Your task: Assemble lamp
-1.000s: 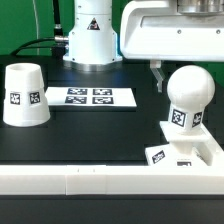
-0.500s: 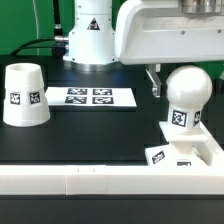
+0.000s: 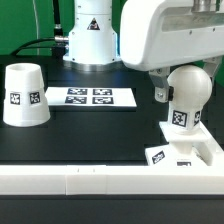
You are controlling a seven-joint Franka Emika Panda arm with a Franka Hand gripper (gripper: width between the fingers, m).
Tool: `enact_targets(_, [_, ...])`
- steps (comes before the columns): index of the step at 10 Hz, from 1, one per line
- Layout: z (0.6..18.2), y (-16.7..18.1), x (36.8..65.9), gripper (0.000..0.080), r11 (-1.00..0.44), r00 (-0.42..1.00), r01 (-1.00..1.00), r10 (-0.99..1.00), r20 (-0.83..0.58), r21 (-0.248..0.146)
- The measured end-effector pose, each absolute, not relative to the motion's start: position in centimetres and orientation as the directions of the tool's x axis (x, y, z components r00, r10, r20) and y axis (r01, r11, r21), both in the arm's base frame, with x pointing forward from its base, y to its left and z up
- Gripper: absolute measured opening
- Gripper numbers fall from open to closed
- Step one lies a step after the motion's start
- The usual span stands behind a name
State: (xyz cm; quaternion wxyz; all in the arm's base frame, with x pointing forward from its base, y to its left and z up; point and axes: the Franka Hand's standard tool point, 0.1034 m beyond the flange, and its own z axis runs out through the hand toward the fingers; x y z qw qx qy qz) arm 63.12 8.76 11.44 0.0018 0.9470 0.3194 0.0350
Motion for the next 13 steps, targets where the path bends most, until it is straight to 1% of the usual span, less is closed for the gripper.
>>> enact_targets(1, [11.61,8.95,63.33,0.0698,-0.750,0.748,0.660,0.661,0.061,0.041])
enact_targets(2, [11.63,9.21,63.38,0.0698,-0.710,0.708,0.702,0.704,0.056,0.046])
enact_targets(3, [11.56,9.38,63.35,0.0698,-0.634,0.632,0.771,0.774,0.042,0.057])
enact_targets(5, [11.51,9.59,63.30,0.0698,-0.539,0.538,0.840,0.842,0.027,0.068])
enact_targets(6, [11.42,9.46,63.27,0.0698,-0.447,0.448,0.891,0.894,0.008,0.075])
enact_targets(9, [11.04,9.29,63.02,0.0698,-0.247,0.249,0.966,0.968,-0.027,0.076])
enact_targets(13, [11.04,9.15,63.09,0.0698,-0.014,0.020,0.997,0.997,-0.073,0.076])
